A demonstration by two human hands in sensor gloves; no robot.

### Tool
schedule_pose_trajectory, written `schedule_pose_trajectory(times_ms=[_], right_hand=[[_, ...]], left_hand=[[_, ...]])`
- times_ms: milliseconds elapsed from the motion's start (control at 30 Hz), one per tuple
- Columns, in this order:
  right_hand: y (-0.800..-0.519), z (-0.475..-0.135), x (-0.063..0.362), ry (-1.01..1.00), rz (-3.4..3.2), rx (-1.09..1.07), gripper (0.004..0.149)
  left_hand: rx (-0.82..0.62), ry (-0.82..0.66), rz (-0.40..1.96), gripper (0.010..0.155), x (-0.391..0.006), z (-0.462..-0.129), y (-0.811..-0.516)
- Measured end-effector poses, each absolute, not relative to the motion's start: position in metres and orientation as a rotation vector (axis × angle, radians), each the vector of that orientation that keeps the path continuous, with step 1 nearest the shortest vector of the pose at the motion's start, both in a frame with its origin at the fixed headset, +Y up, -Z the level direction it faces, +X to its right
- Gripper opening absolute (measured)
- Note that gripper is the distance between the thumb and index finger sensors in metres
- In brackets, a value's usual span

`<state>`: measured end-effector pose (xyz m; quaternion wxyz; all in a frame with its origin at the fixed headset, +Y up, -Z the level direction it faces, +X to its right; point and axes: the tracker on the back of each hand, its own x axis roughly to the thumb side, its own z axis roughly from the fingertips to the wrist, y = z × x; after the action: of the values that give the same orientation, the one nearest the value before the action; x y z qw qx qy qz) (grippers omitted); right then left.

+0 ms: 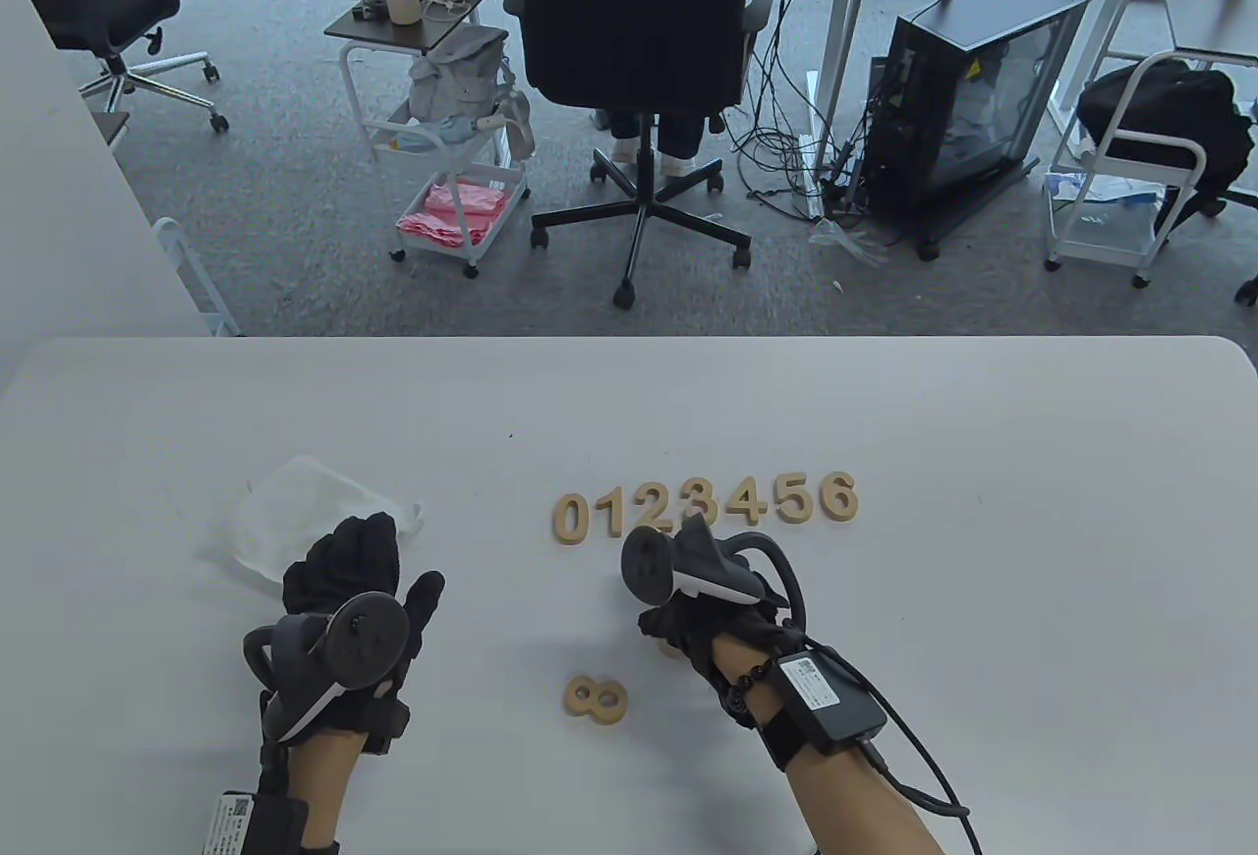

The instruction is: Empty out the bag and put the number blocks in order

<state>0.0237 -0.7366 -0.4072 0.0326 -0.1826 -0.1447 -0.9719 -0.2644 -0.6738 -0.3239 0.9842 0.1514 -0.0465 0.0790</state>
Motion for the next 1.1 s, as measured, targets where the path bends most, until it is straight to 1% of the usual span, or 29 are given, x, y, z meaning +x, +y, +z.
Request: schedule_pose_trajectory(times_ms=[133, 233, 300, 467, 667, 733, 833, 1000, 1100], right_hand=[[-0.752, -0.412, 0.015, -0.519, -2.942, -0.519, 0.071], [-0.757, -0.417, 0.013, -0.527, -2.939, -0.498, 0.067], [-0.759, -0.419, 0.013, -0.556, -2.939, -0.487, 0.065], [-0.759, -0.424, 0.007, -0.553, -2.944, -0.487, 0.061], [-0.762, -0.423, -0.001, -0.478, -2.918, -0.501, 0.056], [-0.763, -0.423, -0.003, -0.485, -2.914, -0.521, 0.058], [-0.765, -0.421, -0.007, -0.430, -2.873, -0.536, 0.064], [-0.764, -0.421, -0.009, -0.344, -2.861, -0.540, 0.060], [-0.765, -0.421, -0.007, -0.320, -2.859, -0.543, 0.060]], left_hand=[[0.308, -0.096, 0.160, 0.078, -0.264, -0.324, -0.674], [0.313, -0.093, 0.160, 0.078, -0.265, -0.324, -0.673], [0.315, -0.089, 0.160, 0.078, -0.266, -0.324, -0.673], [0.316, -0.078, 0.158, 0.078, -0.268, -0.323, -0.673], [0.317, -0.076, 0.157, 0.078, -0.268, -0.323, -0.672], [0.317, -0.077, 0.157, 0.077, -0.268, -0.323, -0.672], [0.314, -0.080, 0.154, 0.077, -0.267, -0.323, -0.673], [0.314, -0.080, 0.155, 0.078, -0.267, -0.323, -0.673], [0.314, -0.080, 0.156, 0.077, -0.267, -0.323, -0.673]])
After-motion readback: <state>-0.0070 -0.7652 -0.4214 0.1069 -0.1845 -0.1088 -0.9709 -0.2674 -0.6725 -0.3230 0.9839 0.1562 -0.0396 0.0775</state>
